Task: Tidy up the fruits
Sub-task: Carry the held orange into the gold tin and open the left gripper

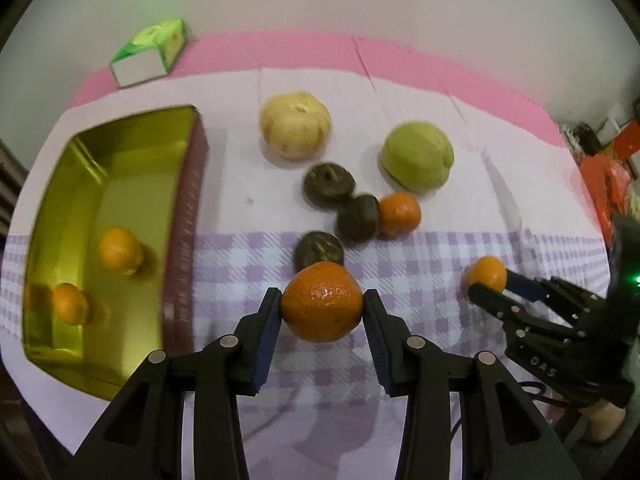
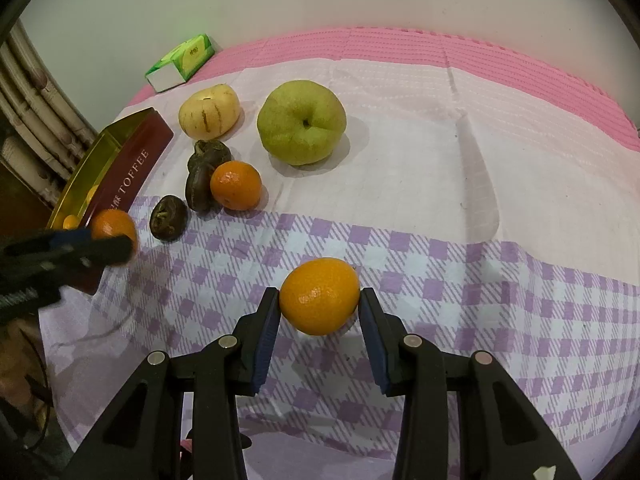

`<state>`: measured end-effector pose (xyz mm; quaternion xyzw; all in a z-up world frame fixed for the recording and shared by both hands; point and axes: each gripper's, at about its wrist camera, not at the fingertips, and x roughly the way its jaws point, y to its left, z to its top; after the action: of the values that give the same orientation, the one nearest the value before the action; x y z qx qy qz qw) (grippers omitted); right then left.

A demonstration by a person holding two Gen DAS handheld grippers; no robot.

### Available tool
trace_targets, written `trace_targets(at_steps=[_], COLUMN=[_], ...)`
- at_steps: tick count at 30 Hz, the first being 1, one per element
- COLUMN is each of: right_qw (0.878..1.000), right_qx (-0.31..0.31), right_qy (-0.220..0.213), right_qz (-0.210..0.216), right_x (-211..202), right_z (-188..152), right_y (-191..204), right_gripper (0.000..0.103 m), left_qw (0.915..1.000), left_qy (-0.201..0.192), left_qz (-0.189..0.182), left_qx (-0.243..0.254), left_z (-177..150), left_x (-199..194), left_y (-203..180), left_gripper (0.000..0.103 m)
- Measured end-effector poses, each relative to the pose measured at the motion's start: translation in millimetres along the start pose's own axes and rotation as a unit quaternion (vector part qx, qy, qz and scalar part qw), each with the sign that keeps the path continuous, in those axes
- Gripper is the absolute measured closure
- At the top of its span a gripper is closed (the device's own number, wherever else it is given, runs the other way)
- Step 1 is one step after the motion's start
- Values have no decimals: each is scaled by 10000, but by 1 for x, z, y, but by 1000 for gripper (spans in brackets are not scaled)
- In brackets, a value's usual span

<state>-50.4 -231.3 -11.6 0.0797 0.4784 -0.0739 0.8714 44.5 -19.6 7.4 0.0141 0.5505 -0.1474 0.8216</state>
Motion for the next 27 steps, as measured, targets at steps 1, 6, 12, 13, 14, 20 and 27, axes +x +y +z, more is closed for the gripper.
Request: trace_targets(at_steps=[1,6,12,13,14,20,27], right_qw=[10000,10000,10000,10000,10000,10000,10000], right_qx=[2,5,-2,-2,-2,-10,-6], right_qy=[5,3,19,23,25,46,32], right_qz=[-1,-15,-27,-29,-31,-57,-82], right_x=[0,1,2,2,2,4,4], right_z=[0,1,1,1,1,0,0], right_y=[0,0,0,0,0,1,2], right_gripper=[65,65,65,65,65,65,65], left_qw=[10000,9990,9958,9947,9942,9914,9903], left_qy=[-61,-277,-280,-251,-238,-1,268], left_qz=[34,260,582,679,713,863,914], left_qx=[-31,-232,-649,-731,-766,-980,-1012], left_z=[1,9,8,6,5,-11,-22], left_x=[-6,-27,-36,-36,-36,-27,-8], left_y=[4,36,86,96,100,128,134], left_gripper=[61,61,61,61,61,61,61])
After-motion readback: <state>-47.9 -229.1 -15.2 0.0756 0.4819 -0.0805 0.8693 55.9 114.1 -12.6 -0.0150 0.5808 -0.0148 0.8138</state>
